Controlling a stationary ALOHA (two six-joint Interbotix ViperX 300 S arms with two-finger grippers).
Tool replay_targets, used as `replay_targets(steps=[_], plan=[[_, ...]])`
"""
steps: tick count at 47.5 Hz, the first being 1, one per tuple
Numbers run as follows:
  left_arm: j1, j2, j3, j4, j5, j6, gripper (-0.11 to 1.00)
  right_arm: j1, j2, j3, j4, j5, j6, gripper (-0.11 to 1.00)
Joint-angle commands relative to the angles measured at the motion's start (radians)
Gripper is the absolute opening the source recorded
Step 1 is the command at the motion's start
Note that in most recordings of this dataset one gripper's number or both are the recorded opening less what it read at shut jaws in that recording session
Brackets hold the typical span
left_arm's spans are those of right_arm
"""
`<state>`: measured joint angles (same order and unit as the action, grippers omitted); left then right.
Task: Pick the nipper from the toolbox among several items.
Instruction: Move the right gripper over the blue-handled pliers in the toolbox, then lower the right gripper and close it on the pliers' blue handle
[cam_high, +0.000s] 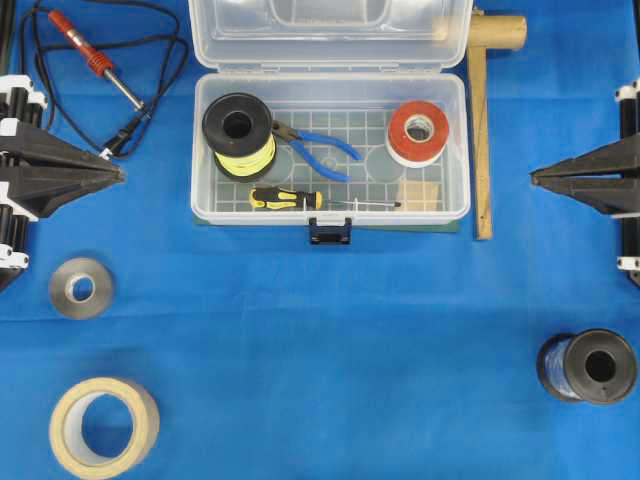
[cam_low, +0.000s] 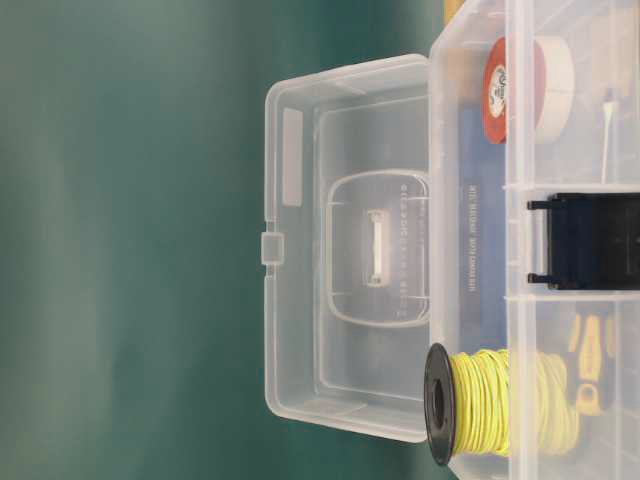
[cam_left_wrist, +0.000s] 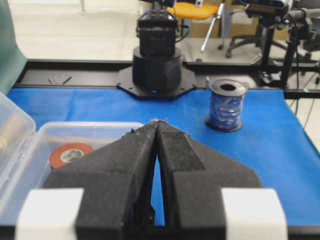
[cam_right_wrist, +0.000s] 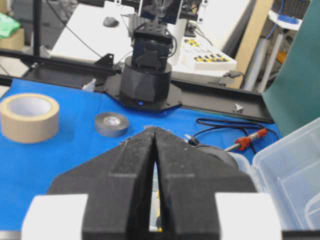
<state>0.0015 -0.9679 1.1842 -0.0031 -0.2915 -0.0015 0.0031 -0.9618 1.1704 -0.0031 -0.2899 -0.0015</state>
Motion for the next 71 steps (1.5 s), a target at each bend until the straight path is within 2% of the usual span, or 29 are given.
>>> replay_targets(steps=[1,5,16,31,35,44,46,54,71], plan=[[-0.003,0.012,-0.015,-0.031,0.008,0.005,0.00,-0.012,0.012,-0.025,0.002,0.003,0.000,0.00],[-0.005,0.012,-0.015,-0.032,0.008,0.000,0.00,-0.038,0.034,-0.058,0.002,0.061,0.008,0.00],[-0.005,0.012,-0.015,-0.031,0.009,-0.002,0.00,-0.173,0.170,-0.216,0.008,0.270,0.043,0.00],[0.000,0.011,-0.015,-0.032,0.005,-0.005,0.00,-0.276,0.525,-0.468,-0.003,0.454,0.038,0.01],[0.000,0.011,-0.015,-0.034,0.003,-0.005,0.00,-0.287,0.626,-0.534,-0.006,0.517,0.034,0.15],[0.000,0.008,-0.014,-0.034,0.005,-0.006,0.00,-0.287,0.833,-0.690,-0.023,0.670,0.018,0.70],[0.000,0.009,-0.014,-0.034,0.005,-0.006,0.00,-0.288,0.874,-0.716,-0.023,0.692,0.015,0.75],[0.000,0.015,-0.011,-0.034,0.006,-0.011,0.00,-0.288,1.034,-0.811,-0.026,0.753,0.000,0.66],[0.000,0.017,-0.003,-0.035,0.015,-0.011,0.00,-0.290,1.241,-0.902,-0.017,0.762,-0.003,0.66]])
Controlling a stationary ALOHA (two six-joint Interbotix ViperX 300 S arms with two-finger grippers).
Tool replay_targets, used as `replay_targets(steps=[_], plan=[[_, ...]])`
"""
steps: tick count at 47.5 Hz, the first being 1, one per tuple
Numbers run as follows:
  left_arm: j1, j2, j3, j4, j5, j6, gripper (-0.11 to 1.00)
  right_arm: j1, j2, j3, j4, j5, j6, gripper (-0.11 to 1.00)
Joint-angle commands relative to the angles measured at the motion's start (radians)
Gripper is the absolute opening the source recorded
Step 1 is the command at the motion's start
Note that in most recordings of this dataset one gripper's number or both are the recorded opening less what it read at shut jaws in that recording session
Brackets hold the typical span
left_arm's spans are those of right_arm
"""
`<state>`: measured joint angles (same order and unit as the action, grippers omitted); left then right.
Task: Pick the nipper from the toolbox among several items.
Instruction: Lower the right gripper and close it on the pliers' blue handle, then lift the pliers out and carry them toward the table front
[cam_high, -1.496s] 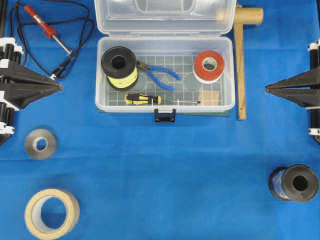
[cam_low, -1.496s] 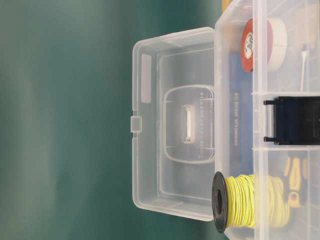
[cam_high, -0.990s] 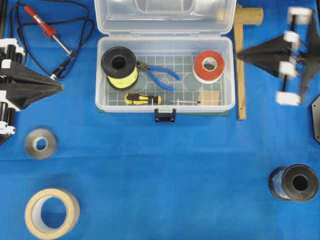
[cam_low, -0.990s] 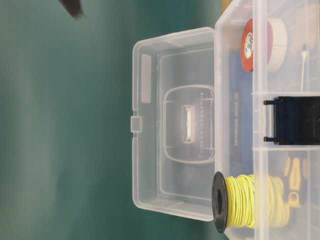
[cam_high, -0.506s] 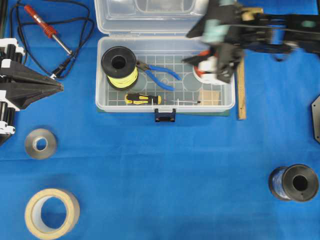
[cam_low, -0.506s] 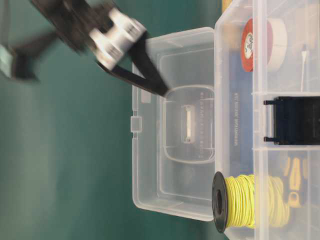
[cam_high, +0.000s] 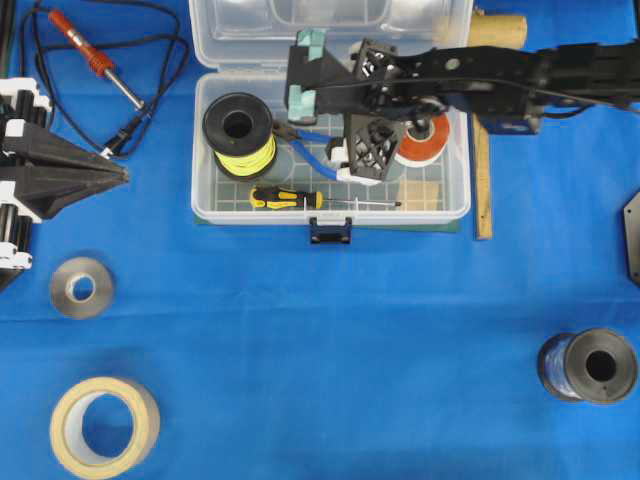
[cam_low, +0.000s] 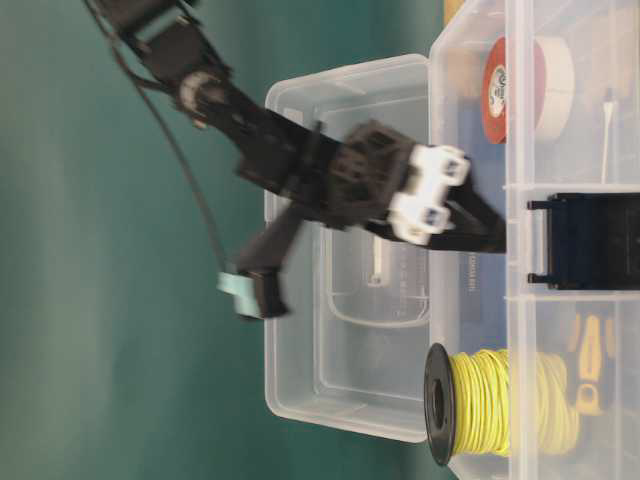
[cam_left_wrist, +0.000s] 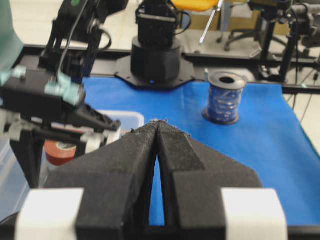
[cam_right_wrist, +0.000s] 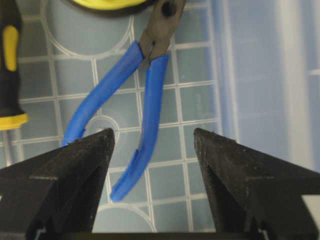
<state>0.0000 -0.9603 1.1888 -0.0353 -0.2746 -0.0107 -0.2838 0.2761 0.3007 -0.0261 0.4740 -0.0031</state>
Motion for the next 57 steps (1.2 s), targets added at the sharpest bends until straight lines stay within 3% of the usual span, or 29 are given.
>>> replay_targets(steps=[1,11,13,20,28,48,57], plan=[[0.002,0.009,-0.008,-0.003,-0.002,-0.002,0.00,-0.003,0.011,-0.034,0.006,-0.002,-0.002,0.66],[0.002,0.009,-0.003,-0.003,0.008,-0.002,0.00,-0.005,0.066,-0.043,0.006,-0.006,-0.003,0.60],[0.002,0.008,-0.002,-0.003,0.009,-0.002,0.00,-0.005,0.069,-0.043,0.006,-0.005,-0.005,0.53],[0.002,0.005,-0.002,-0.003,0.018,-0.002,0.00,-0.005,0.069,-0.043,0.005,-0.002,-0.006,0.13],[0.002,0.000,0.000,-0.003,0.032,-0.002,0.00,-0.012,0.040,-0.043,0.006,-0.002,0.000,0.13],[0.002,0.000,0.000,-0.005,0.034,-0.003,0.00,-0.038,-0.235,-0.034,-0.008,0.091,0.008,0.13],[0.002,0.000,-0.002,-0.005,0.034,-0.003,0.00,-0.009,-0.353,-0.008,-0.009,0.112,0.014,0.13]])
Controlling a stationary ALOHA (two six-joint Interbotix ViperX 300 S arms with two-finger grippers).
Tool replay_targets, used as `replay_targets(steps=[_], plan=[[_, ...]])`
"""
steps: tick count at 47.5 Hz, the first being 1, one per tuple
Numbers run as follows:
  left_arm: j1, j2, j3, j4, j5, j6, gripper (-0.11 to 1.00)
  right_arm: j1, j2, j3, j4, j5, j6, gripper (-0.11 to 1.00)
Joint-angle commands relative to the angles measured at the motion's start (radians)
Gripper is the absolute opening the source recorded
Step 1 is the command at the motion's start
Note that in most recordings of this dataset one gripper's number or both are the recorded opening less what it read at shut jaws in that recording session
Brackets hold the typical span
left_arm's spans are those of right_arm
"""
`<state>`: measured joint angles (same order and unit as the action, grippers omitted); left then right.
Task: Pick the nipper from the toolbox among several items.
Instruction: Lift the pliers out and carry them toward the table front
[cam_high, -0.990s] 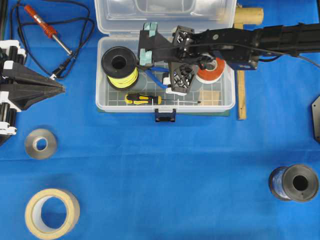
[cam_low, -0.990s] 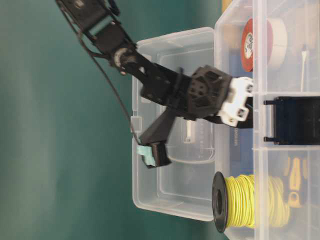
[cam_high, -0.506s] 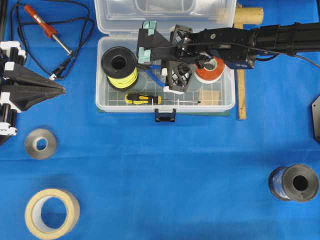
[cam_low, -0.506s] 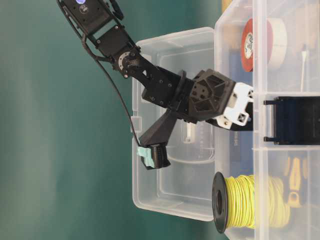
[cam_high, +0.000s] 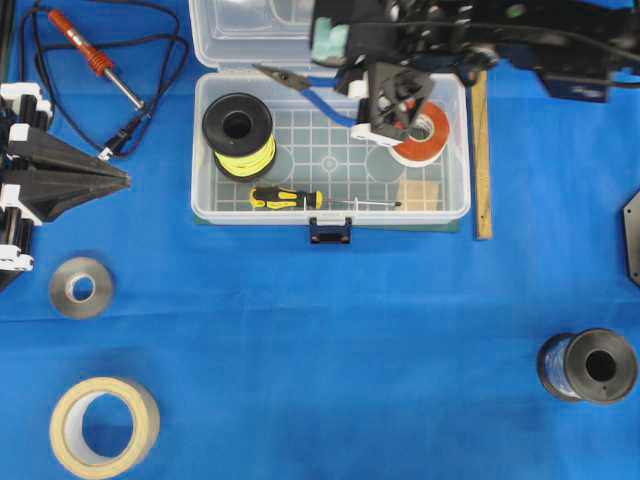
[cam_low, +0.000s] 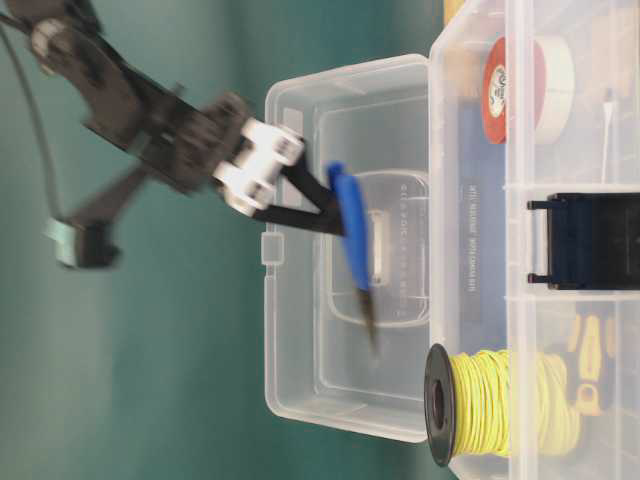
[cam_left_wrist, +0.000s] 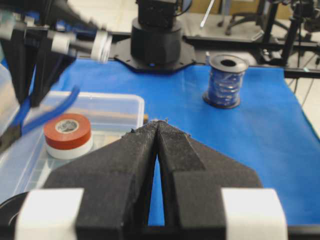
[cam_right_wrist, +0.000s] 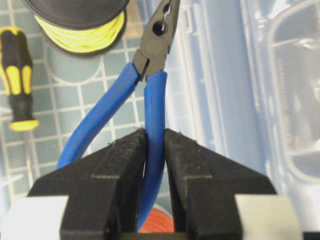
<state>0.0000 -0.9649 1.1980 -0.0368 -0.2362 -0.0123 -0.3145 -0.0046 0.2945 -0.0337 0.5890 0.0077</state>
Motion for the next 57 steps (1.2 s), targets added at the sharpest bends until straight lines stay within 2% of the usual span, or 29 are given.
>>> replay_targets(steps=[1,9,18,26,34,39,47,57], plan=[[0.002,0.005,-0.009,-0.003,-0.005,-0.002,0.00,0.031,-0.083,0.005,-0.002,-0.003,0.003,0.13],[0.002,0.005,-0.009,-0.003,-0.005,0.000,0.00,0.156,-0.147,0.064,0.005,-0.031,0.021,0.13],[0.003,0.005,-0.009,-0.003,-0.005,0.000,0.00,0.330,-0.147,0.109,-0.002,-0.081,0.129,0.13],[0.015,0.005,-0.009,-0.003,-0.005,0.000,0.00,0.430,-0.077,0.153,0.003,-0.166,0.206,0.13],[0.026,0.005,-0.009,-0.003,-0.005,0.000,0.00,0.451,0.031,0.189,0.003,-0.216,0.302,0.13],[0.026,0.005,-0.008,-0.003,-0.005,0.000,0.00,0.459,0.091,0.196,0.005,-0.233,0.341,0.13],[0.026,0.005,-0.005,-0.003,-0.005,0.000,0.00,0.485,0.164,0.196,0.006,-0.276,0.364,0.13],[0.026,0.005,-0.005,-0.003,-0.005,0.000,0.00,0.486,0.183,0.196,0.017,-0.270,0.383,0.14]])
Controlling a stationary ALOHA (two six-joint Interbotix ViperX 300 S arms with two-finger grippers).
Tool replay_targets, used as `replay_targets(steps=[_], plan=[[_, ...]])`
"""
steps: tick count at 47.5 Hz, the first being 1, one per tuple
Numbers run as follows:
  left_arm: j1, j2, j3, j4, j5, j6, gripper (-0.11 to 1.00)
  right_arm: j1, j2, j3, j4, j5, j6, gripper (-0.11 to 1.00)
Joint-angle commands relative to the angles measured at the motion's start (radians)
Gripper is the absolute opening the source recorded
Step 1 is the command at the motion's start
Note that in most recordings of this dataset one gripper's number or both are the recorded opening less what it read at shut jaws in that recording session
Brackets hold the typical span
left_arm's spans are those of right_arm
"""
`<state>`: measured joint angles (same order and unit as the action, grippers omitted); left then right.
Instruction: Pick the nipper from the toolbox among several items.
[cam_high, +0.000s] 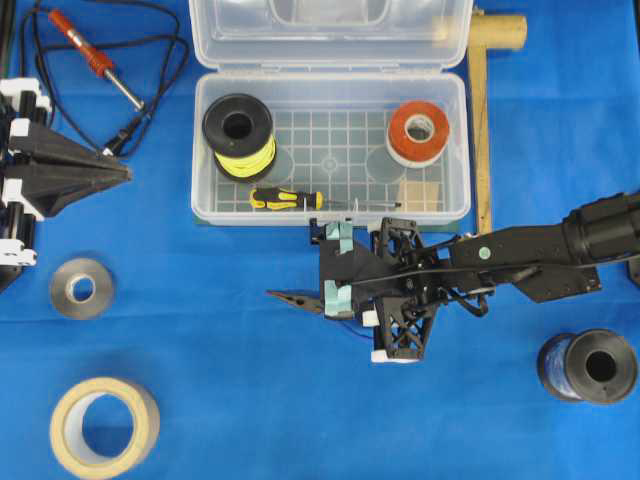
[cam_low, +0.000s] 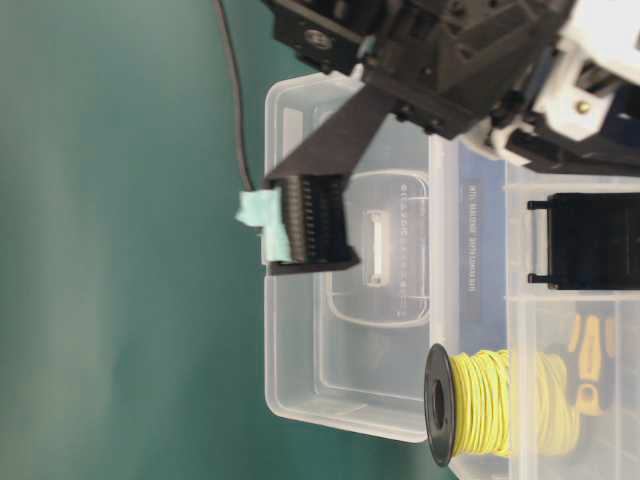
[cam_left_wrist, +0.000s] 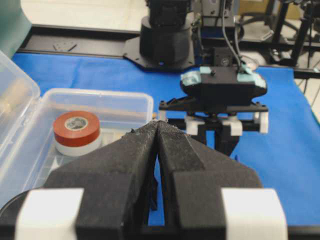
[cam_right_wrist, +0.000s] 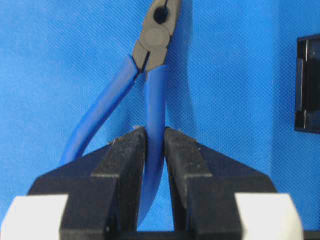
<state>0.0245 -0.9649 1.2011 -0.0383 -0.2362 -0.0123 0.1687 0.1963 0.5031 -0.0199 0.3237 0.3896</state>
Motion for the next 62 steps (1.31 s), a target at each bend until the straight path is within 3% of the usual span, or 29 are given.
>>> replay_targets(steps=[1,4,13,16,25,32,51,62], plan=[[0.002,0.005,-0.008,-0.002,-0.005,-0.002,0.00,0.003,-0.018,-0.012,0.003,-0.002,0.003,0.14],[0.002,0.005,-0.008,-0.002,-0.005,-0.002,0.00,-0.002,-0.018,-0.015,0.003,0.009,0.003,0.19],[0.002,0.005,-0.005,-0.002,-0.003,-0.002,0.00,-0.025,-0.103,-0.025,-0.034,0.083,-0.005,0.74],[0.002,0.005,-0.005,-0.002,-0.003,-0.002,0.00,-0.037,-0.160,-0.017,-0.054,0.104,-0.005,0.84],[0.002,0.005,-0.005,-0.003,0.000,-0.002,0.00,-0.072,-0.391,0.032,-0.149,0.153,-0.003,0.82],[0.002,0.005,-0.005,-0.003,0.005,-0.002,0.00,-0.106,-0.583,0.133,-0.207,0.152,0.003,0.82],[0.002,-0.002,-0.002,-0.003,0.005,-0.002,0.00,-0.144,-1.098,0.509,-0.210,-0.021,0.021,0.82],[0.002,-0.002,0.000,-0.002,0.003,-0.002,0.00,-0.156,-1.229,0.670,-0.209,-0.121,0.040,0.82]])
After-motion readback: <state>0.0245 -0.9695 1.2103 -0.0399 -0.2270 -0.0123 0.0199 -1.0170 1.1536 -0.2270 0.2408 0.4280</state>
